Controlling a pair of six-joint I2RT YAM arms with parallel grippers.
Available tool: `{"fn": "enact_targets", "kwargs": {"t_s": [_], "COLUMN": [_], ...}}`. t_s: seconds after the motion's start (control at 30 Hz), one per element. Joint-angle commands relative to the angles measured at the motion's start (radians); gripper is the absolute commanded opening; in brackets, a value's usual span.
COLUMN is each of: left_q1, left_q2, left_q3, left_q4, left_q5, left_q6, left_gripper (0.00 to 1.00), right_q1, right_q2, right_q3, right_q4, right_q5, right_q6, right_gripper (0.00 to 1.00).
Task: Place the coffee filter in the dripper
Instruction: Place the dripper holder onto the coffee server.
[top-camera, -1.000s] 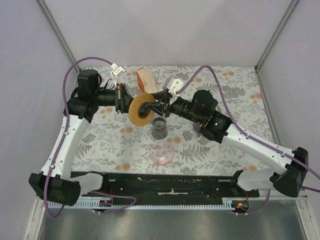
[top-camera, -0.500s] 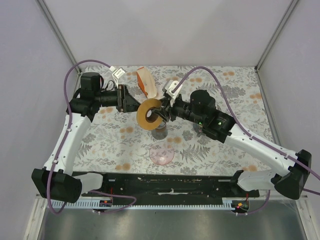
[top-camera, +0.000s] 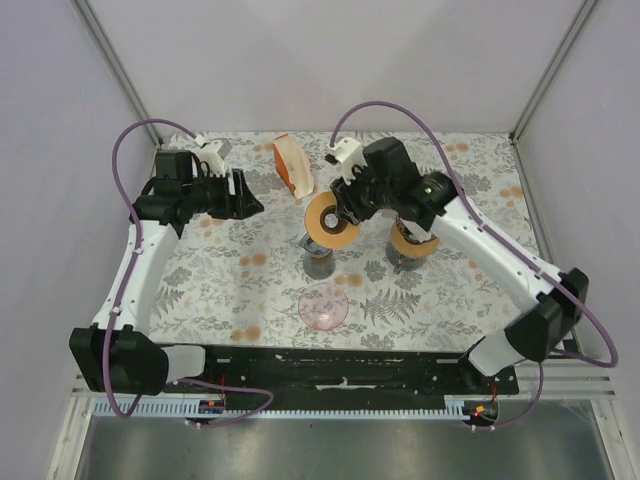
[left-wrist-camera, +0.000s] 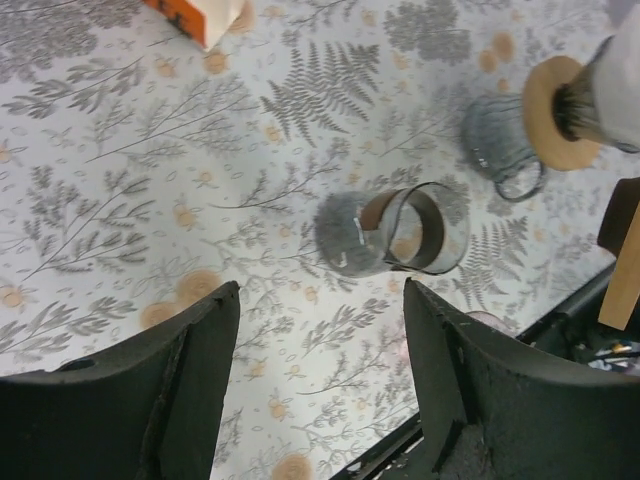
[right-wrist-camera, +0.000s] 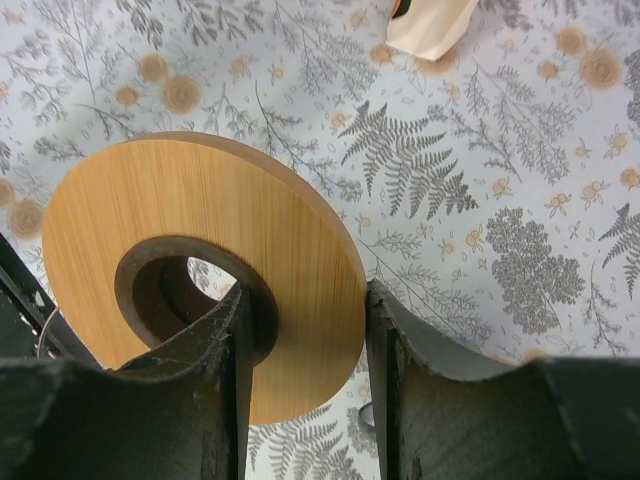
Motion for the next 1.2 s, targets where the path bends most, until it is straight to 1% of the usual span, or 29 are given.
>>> {"fn": "enact_targets", "kwargs": {"t_s": [0.0, 0.07, 0.13, 0.3, 0.4, 0.5, 0.57, 0.63, 0.73, 0.83, 0.9, 0.93, 1.0, 1.07, 1.17], "left_q1": [0.009, 0.016, 0.023, 0.034, 0.034, 0.039, 0.042, 0.042, 0.043, 0.043, 0.045, 0.045, 0.045, 0.045, 0.043], "left_q2": [-0.027, -0.027, -0.022, -0.021, -0.018, -0.015, -0.015, -0.011, -0.01, -0.01, -0.008, -0.008, -0.005, -0.002, 0.001], "left_q3": [-0.017, -0.02, -0.026, -0.041, -0.046, -0.047, -0.047, -0.047, -0.047, -0.047, -0.046, -0.046, -0.047, -0.047, -0.046], "left_q4": [0.028, 0.028, 0.034, 0.041, 0.046, 0.049, 0.052, 0.052, 0.052, 0.052, 0.052, 0.051, 0.051, 0.052, 0.054], "left_q5": [-0.169, -0.189, -0.198, -0.192, -0.188, -0.178, -0.171, -0.162, -0.149, -0.14, -0.137, -0.137, -0.132, -0.131, -0.128], "left_q6": [0.114, 0.126, 0.129, 0.128, 0.129, 0.123, 0.122, 0.12, 0.117, 0.116, 0.117, 0.119, 0.119, 0.117, 0.117], "left_gripper": [0.72, 0.72, 0.72, 0.72, 0.73, 0.72, 0.72, 0.72, 0.72, 0.72, 0.72, 0.72, 0.72, 0.72, 0.72], "right_q1": [0.002, 0.005, 0.011, 0.049, 0.066, 0.067, 0.068, 0.069, 0.068, 0.068, 0.067, 0.068, 0.068, 0.067, 0.066], "right_q2": [0.191, 0.259, 0.314, 0.466, 0.542, 0.583, 0.601, 0.612, 0.625, 0.618, 0.618, 0.623, 0.634, 0.64, 0.635], "right_q3": [0.27, 0.348, 0.417, 0.604, 0.652, 0.657, 0.657, 0.654, 0.654, 0.643, 0.637, 0.638, 0.638, 0.637, 0.642], "right_q4": [-0.368, -0.425, -0.436, -0.539, -0.577, -0.576, -0.573, -0.554, -0.528, -0.496, -0.481, -0.478, -0.479, -0.479, -0.477], "right_q5": [-0.002, -0.027, -0.065, -0.058, -0.027, -0.001, 0.033, 0.054, 0.065, 0.051, 0.054, 0.057, 0.07, 0.071, 0.071], "right_q6": [-0.047, -0.046, -0.04, -0.053, -0.061, -0.066, -0.066, -0.069, -0.064, -0.056, -0.056, -0.058, -0.067, -0.073, -0.073], "right_gripper": [0.0, 0.0, 0.0, 0.0, 0.01, 0.06, 0.11, 0.2, 0.28, 0.34, 0.41, 0.46, 0.53, 0.58, 0.63]}}
